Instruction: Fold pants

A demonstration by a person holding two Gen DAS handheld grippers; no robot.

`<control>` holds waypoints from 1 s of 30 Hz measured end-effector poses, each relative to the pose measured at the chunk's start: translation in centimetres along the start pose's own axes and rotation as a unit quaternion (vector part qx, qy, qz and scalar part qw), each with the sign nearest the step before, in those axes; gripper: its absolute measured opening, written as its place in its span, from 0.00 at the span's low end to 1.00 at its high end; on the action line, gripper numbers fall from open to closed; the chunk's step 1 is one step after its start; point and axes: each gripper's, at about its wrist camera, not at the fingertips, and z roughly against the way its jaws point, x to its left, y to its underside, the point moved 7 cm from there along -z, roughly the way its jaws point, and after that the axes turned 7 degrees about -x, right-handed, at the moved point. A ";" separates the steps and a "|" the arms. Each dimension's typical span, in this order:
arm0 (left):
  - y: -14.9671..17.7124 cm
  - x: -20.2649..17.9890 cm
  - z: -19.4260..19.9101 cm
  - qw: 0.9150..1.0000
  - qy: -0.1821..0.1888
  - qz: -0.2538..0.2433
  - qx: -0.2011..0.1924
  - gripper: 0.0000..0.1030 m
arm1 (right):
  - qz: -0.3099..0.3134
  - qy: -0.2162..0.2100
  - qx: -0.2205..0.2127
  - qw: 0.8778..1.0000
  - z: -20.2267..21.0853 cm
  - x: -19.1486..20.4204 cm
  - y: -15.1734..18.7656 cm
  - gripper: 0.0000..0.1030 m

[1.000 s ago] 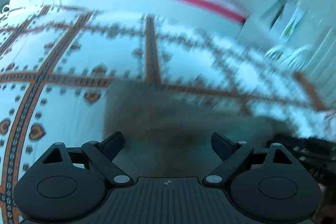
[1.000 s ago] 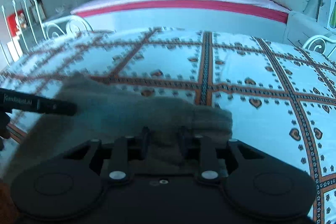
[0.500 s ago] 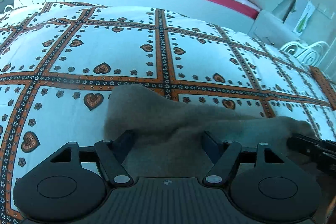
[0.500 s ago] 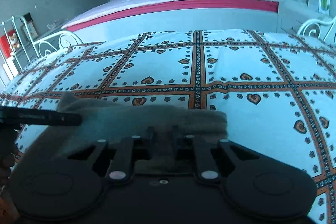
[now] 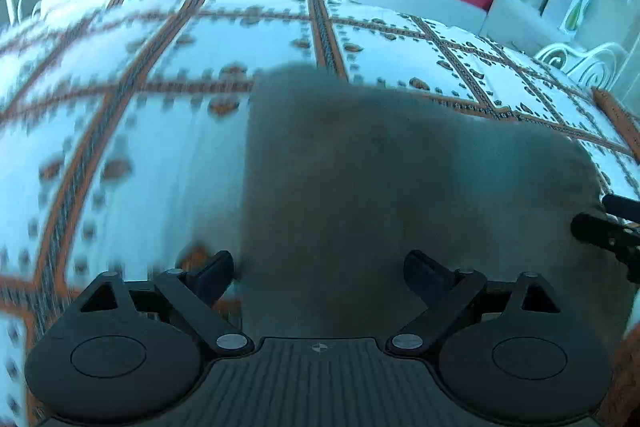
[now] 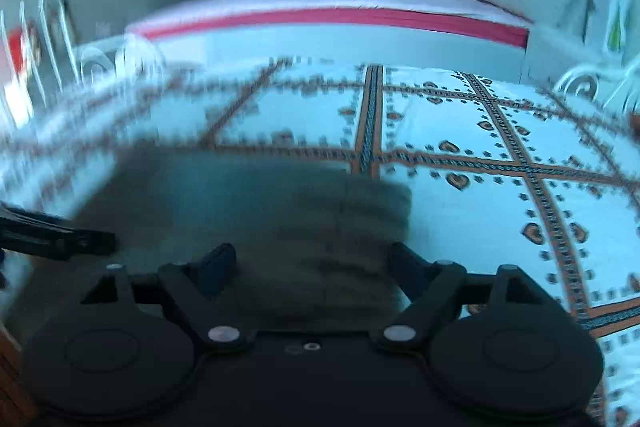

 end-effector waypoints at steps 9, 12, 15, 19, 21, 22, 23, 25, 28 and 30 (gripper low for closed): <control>2.0 2.5 2.8 0.993 0.044 0.110 0.022 0.95 | -0.228 -0.087 0.072 0.967 0.5 -4.5 4.6 0.81; 1.7 2.8 2.2 0.990 0.053 0.130 0.026 0.95 | -0.241 -0.105 0.078 0.962 0.0 -4.2 4.4 0.77; 1.3 2.8 0.9 0.988 0.060 0.137 0.028 0.98 | -0.262 -0.115 0.077 0.955 -1.0 -4.7 4.1 0.74; 0.9 2.3 -0.3 0.987 0.073 0.141 0.022 1.00 | -0.330 -0.152 0.073 0.929 -2.7 -6.3 4.2 0.74; 0.8 1.4 -0.6 0.988 0.083 0.128 0.018 0.99 | -0.362 -0.179 0.078 0.911 -3.5 -6.4 4.2 0.75; 0.7 0.5 -0.6 0.988 0.096 0.117 0.016 0.96 | -0.382 -0.203 0.081 0.898 -3.7 -6.4 4.1 0.75; 0.7 -0.1 -0.3 0.988 0.104 0.111 0.013 0.93 | -0.408 -0.230 0.085 0.880 -3.8 -6.4 3.9 0.75; 0.6 -1.0 0.2 0.990 0.100 0.095 0.005 0.76 | -0.428 -0.257 0.092 0.862 -3.6 -6.2 3.9 0.70; 0.4 0.0 0.4 0.985 0.103 0.141 0.003 0.44 | -0.459 -0.290 0.095 0.834 -3.2 -6.3 4.5 0.56; 0.5 0.7 0.3 0.980 0.114 0.162 0.005 0.41 | -0.453 -0.294 0.097 0.836 -3.0 -6.4 5.2 0.46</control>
